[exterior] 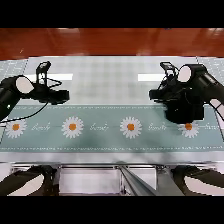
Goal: Fold the shirts.
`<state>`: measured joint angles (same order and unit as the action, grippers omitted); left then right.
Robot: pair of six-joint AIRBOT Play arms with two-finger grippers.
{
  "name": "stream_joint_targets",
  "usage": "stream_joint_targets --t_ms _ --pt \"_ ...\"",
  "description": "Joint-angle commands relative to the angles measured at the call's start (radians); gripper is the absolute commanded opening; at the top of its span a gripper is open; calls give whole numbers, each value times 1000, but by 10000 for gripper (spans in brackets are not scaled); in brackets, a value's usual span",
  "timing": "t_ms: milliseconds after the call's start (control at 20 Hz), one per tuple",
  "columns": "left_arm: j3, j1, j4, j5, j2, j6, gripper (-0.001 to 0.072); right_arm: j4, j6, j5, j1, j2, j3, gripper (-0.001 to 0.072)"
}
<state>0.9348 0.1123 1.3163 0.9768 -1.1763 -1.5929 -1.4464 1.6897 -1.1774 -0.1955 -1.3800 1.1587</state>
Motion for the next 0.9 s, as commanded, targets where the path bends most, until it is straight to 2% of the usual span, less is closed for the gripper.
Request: stream_joint_targets --t_ms 0,700,850 --pt "1 0 0 0 -1 0 24 0 0 0 0 -1 0 28" --pt "1 0 0 0 -1 0 24 0 0 0 0 -1 0 28" --pt "1 0 0 -4 -1 0 24 -6 0 119 0 -1 0 28"
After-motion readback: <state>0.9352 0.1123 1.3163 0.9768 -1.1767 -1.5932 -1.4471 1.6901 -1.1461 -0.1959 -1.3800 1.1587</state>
